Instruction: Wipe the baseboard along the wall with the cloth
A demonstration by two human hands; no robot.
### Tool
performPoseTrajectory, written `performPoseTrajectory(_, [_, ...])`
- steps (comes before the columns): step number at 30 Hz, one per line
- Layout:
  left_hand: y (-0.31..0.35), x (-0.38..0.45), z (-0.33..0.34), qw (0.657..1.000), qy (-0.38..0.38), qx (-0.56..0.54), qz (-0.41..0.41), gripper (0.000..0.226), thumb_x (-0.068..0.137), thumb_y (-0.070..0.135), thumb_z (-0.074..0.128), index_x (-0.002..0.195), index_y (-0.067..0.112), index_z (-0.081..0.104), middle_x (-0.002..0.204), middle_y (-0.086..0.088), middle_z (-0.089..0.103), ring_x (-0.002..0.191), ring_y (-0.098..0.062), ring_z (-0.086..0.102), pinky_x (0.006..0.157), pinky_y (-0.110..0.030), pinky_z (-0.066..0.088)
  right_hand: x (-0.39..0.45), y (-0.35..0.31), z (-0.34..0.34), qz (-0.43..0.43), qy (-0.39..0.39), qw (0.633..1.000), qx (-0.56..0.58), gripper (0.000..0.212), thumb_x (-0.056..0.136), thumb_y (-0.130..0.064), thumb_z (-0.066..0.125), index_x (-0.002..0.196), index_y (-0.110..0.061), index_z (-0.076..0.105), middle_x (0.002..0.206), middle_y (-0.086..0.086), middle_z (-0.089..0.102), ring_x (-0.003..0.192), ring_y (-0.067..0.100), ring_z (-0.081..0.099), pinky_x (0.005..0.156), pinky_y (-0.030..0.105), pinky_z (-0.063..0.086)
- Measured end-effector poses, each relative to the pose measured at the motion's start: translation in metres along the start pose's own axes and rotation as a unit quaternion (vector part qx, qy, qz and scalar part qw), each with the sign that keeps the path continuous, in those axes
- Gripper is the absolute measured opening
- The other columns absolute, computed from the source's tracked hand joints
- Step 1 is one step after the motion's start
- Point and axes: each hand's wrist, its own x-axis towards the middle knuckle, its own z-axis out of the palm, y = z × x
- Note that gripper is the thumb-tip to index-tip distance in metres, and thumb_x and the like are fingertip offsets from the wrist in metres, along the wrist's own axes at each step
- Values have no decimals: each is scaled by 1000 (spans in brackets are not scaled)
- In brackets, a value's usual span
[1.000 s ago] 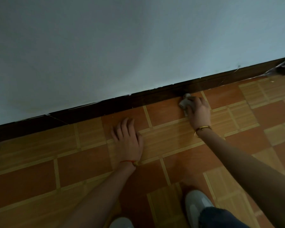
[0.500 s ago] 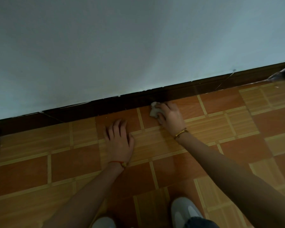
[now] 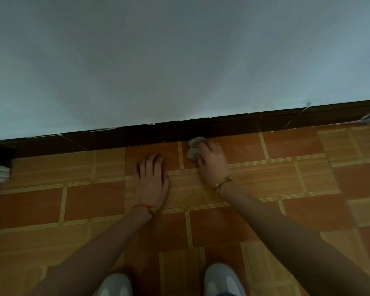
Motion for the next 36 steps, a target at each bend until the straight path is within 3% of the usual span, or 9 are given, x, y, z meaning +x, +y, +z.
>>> performPoseTrajectory(3, [6,-2,-4,1000,-28,3,-13,58,95,35,33,144,8,46,146,-17,46,133,-40,43,114,-62,28,10,-16,9,-65,-37,997,3,37,78,3,63,114,-4,61,110,17,59,103,32,52,91,38,45])
performPoseTrajectory(12, [3,-5,-22,994,-103,39,-1,65,96,41,22,153,14,36,157,-11,36,145,-33,29,118,-58,25,3,70,-49,51,20,998,-37,36,76,3,66,110,-6,63,105,18,58,95,38,52,80,38,43])
performPoseTrajectory(16, [28,0,-13,998,-45,11,-49,58,94,38,32,140,7,50,142,-18,48,132,-42,44,110,-63,34,0,80,-55,120,58,989,-55,32,81,2,61,111,-7,60,112,19,56,96,39,50,81,43,45])
performPoseTrajectory(18, [35,3,-7,999,-17,9,-35,55,94,35,35,140,8,49,142,-18,46,132,-40,42,111,-62,33,-2,65,-45,130,76,987,-63,32,81,1,59,111,-7,60,111,18,56,94,37,50,81,43,45])
performPoseTrajectory(21, [39,8,-1,1000,-5,10,2,52,97,32,36,143,10,46,145,-16,45,134,-37,40,113,-63,30,-6,38,-24,102,71,991,-48,33,81,-1,59,113,-9,60,108,15,57,95,34,50,83,43,45])
performPoseTrajectory(25, [41,10,7,1000,-2,10,-17,51,96,31,36,140,9,48,141,-17,48,131,-38,44,111,-63,33,-2,2,0,-10,15,999,-42,31,79,-2,61,109,-10,62,104,12,59,91,31,51,82,39,44])
performPoseTrajectory(28, [43,10,12,999,19,-7,-30,49,94,29,38,137,9,50,139,-17,48,129,-39,45,112,-64,31,3,1,-1,-25,10,999,-36,31,78,-1,63,108,-9,61,102,12,59,89,30,52,78,39,46])
performPoseTrajectory(33, [45,9,21,997,51,-45,-32,48,94,25,41,138,9,50,142,-17,47,133,-39,42,117,-66,19,-3,40,-30,110,116,987,7,31,82,0,60,112,-9,55,111,13,50,94,27,52,75,42,51])
performPoseTrajectory(36, [44,8,21,998,47,-36,-27,50,94,26,39,139,8,49,143,-18,46,135,-39,40,117,-66,19,-4,48,-45,167,226,958,61,27,85,-2,60,110,-7,51,116,14,45,90,21,53,65,30,54])
